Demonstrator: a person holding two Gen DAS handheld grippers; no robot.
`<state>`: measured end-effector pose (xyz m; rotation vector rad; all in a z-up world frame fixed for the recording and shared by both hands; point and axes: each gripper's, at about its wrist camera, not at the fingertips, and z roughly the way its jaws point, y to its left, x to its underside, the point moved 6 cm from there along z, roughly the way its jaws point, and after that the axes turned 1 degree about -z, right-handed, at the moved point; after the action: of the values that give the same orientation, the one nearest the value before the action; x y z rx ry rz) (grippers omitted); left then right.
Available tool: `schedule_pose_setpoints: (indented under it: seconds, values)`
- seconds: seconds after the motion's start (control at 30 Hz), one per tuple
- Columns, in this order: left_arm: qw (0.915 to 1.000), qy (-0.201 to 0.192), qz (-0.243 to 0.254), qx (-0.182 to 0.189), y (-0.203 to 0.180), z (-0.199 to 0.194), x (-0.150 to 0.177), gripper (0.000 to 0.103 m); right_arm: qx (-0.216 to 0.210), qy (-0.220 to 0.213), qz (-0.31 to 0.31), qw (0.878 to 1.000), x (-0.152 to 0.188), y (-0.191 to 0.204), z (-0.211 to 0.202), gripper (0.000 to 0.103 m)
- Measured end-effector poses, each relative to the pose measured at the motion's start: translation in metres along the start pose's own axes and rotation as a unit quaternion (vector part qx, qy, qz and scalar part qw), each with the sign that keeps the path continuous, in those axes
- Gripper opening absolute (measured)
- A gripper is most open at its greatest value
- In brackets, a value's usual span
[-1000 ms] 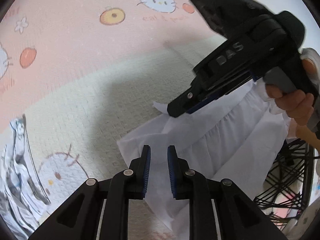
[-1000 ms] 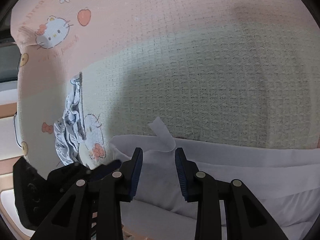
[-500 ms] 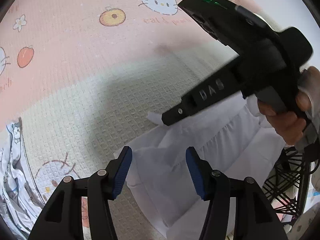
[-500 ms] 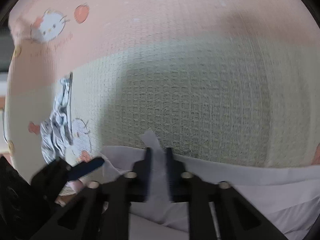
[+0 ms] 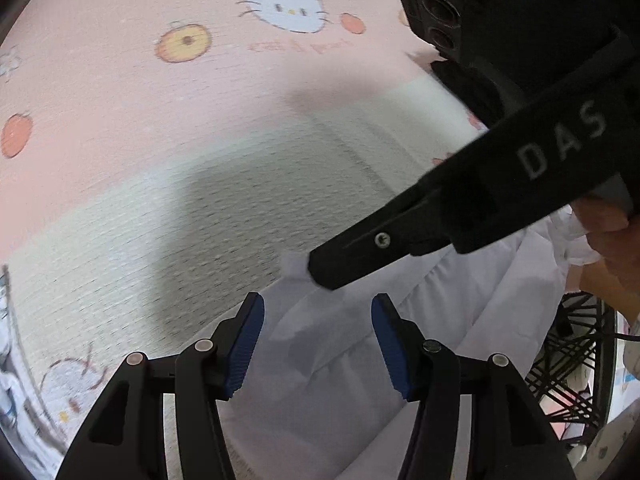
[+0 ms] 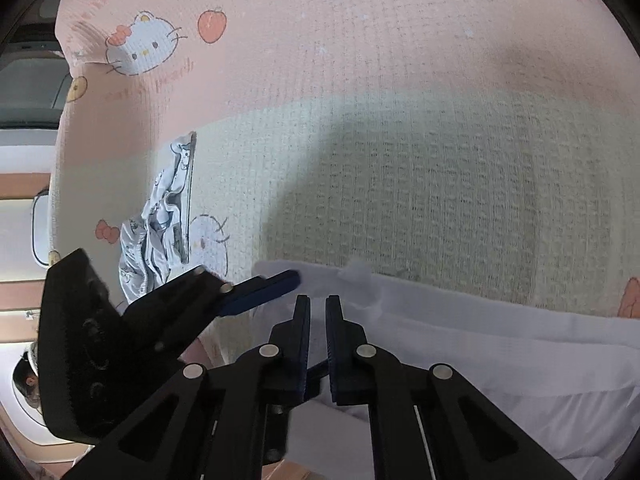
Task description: Fold clothes
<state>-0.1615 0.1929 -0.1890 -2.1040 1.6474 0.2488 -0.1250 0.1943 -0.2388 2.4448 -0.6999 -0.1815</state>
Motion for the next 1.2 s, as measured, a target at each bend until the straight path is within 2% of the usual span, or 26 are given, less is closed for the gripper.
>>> schedule_pose_setpoints:
  seconds: [0.23, 0.37, 0.43, 0.47, 0.5, 0.53, 0.6, 0.7, 0.83, 0.93, 1.2]
  values:
    - [0.9998, 0.011, 0.011, -0.008, -0.006, 0.012, 0.002, 0.053, 0.020, -0.007, 0.020, 1.000, -0.002, -0.012, -0.004, 0.006]
    - [0.9999, 0.009, -0.006, -0.001, -0.003, 0.010, 0.001, 0.050, 0.016, 0.001, 0.052, 0.999, -0.004, -0.024, 0.000, 0.007]
    - [1.0000, 0.006, -0.006, -0.005, -0.002, 0.009, 0.001, 0.036, 0.016, 0.008, 0.066, 0.998, -0.002, -0.029, 0.004, 0.007]
    - [1.0000, 0.004, -0.003, -0.008, -0.002, 0.008, 0.002, 0.023, 0.016, 0.011, 0.072, 0.997, -0.001, -0.032, 0.005, 0.007]
    - [1.0000, 0.003, -0.004, -0.007, -0.002, 0.007, 0.003, 0.018, 0.015, 0.014, 0.078, 0.997, -0.001, -0.035, 0.007, 0.009]
    - [1.0000, 0.003, -0.004, -0.007, -0.002, 0.006, 0.004, 0.017, 0.013, 0.016, 0.086, 0.996, -0.001, -0.036, 0.008, 0.012]
    - [1.0000, -0.001, -0.007, 0.000, -0.002, 0.001, 0.006, 0.011, -0.001, 0.026, 0.101, 0.995, -0.001, -0.038, 0.013, 0.035]
    - [0.9996, -0.016, -0.014, 0.017, -0.003, -0.010, 0.009, 0.011, -0.024, 0.029, 0.119, 0.992, -0.001, -0.037, 0.019, 0.036]
    - [0.9992, -0.024, -0.019, 0.026, -0.003, -0.020, 0.012, 0.011, -0.037, 0.028, 0.119, 0.992, -0.006, -0.031, 0.026, 0.037]
    - [0.9979, -0.025, -0.038, 0.046, 0.002, -0.027, 0.013, 0.011, -0.052, 0.037, 0.119, 0.991, -0.009, -0.026, 0.031, 0.037]
    - [0.9979, -0.010, -0.026, 0.058, -0.007, -0.036, 0.032, 0.011, -0.039, 0.045, 0.125, 0.990, -0.007, -0.023, 0.043, 0.035]
